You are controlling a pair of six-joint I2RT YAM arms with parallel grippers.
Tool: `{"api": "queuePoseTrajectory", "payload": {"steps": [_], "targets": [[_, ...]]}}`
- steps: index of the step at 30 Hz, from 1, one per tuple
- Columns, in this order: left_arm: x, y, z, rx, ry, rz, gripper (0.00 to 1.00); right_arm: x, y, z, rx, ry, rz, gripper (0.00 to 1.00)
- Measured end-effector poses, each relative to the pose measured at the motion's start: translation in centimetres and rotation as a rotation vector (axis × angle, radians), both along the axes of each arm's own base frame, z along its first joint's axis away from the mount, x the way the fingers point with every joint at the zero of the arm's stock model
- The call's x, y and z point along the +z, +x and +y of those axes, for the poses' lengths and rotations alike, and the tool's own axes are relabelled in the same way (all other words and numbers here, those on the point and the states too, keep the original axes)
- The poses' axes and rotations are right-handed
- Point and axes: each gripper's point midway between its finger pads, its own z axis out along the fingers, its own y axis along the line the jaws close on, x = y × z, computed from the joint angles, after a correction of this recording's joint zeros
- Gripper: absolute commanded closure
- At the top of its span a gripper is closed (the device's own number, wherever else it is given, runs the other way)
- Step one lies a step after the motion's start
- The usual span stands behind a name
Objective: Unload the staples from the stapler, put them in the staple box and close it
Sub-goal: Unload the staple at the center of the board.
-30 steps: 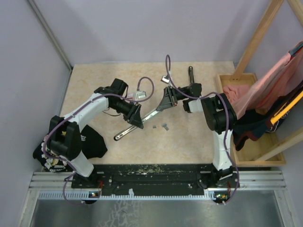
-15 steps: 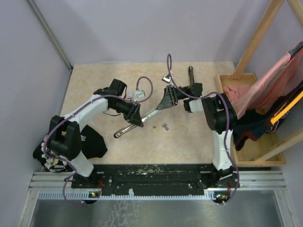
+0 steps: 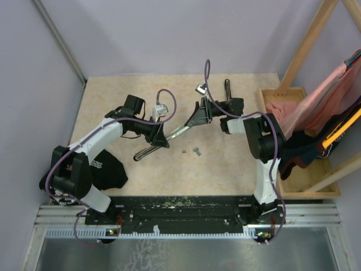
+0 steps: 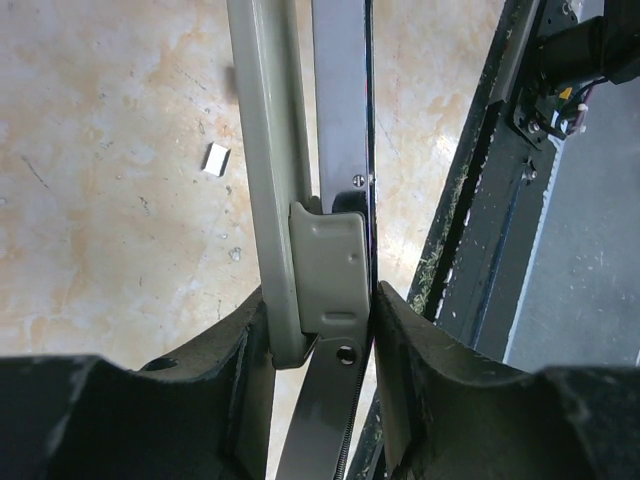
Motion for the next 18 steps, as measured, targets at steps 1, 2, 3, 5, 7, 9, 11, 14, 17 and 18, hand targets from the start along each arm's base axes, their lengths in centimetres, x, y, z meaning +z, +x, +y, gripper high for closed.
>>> {"api": "queuePoseTrajectory", "payload": {"steps": [1,2,3,5,7,9,11,14,17,18], "targets": [[0.2,0.1,0.0,0.0,-0.006,-0.015,1.0,0.3,-0.1,0.0,-0.014,0.014,-0.025,0.12],[0.5,0.1,0.0,0.0,-0.012,-0.028,1.0,0.7,-0.1,-0.1,-0.03,0.027,-0.048,0.12],[0.7,0.2,-0.1,0.0,-0.018,-0.043,1.0,1.0,-0.1,-0.1,-0.054,0.035,-0.058,0.12],[1.3,0.5,-0.2,-0.001,-0.032,-0.074,1.0,1.6,0.2,-0.1,-0.103,0.046,-0.093,0.1],[1.7,0.9,-0.3,0.004,-0.042,-0.1,1.0,2.2,0.9,0.0,-0.17,0.036,-0.129,0.07],[1.9,1.3,-0.3,0.011,-0.051,-0.122,1.0,2.4,1.4,0.1,-0.22,0.019,-0.175,0.07],[1.9,1.6,-0.2,0.017,-0.056,-0.132,1.0,2.3,1.5,0.2,-0.239,0.003,-0.212,0.07],[1.4,1.6,-0.1,0.022,-0.056,-0.132,1.0,1.5,1.5,0.1,-0.236,-0.017,-0.228,0.07],[1.1,1.6,0.2,0.029,-0.057,-0.124,1.0,0.9,1.3,0.2,-0.229,-0.029,-0.233,0.07],[1.1,1.7,0.3,0.032,-0.06,-0.126,1.0,0.8,1.3,0.2,-0.228,-0.03,-0.237,0.07]]}}
